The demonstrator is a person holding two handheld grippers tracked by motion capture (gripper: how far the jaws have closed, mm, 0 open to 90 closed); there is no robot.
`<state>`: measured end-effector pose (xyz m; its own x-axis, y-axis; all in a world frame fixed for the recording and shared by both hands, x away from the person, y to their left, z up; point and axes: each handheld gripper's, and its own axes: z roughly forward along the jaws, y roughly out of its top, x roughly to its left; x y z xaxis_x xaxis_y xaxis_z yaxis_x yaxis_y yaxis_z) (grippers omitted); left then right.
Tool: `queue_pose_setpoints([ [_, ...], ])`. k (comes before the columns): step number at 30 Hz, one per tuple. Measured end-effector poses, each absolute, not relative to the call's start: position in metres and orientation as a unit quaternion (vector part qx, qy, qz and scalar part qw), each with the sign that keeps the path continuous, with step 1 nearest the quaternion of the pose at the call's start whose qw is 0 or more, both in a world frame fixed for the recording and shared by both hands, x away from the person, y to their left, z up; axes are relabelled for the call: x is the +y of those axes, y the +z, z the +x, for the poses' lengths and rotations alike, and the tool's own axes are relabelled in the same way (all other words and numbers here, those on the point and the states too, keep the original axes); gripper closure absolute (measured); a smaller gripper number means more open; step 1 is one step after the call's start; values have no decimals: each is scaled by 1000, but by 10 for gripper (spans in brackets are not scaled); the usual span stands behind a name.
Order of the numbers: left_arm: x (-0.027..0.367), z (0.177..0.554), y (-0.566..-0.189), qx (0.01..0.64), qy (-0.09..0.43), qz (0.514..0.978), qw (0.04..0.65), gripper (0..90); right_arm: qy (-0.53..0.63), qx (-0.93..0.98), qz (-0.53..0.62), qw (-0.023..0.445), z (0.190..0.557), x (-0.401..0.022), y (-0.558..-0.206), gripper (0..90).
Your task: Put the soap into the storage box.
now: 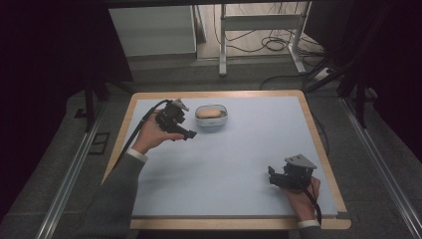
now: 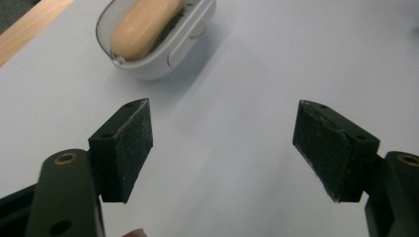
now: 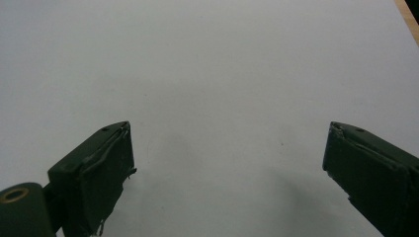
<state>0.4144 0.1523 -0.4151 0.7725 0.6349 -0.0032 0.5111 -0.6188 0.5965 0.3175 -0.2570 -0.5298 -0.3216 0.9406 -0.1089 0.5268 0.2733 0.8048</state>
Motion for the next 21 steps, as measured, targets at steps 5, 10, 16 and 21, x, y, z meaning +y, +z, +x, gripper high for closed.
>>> queue_pose_setpoints([
  [5,165,393,-424,328,115,885,310,231,342,737,498,304,317,-257,-530,54],
  [10,176,374,-439,340,120,875,322,230,342,736,498,304,317,-257,-530,54],
  [16,190,354,-458,355,120,865,333,230,342,736,498,305,317,-257,-530,53],
  [21,200,339,-478,372,108,856,342,225,342,736,497,306,317,-257,-530,54],
])
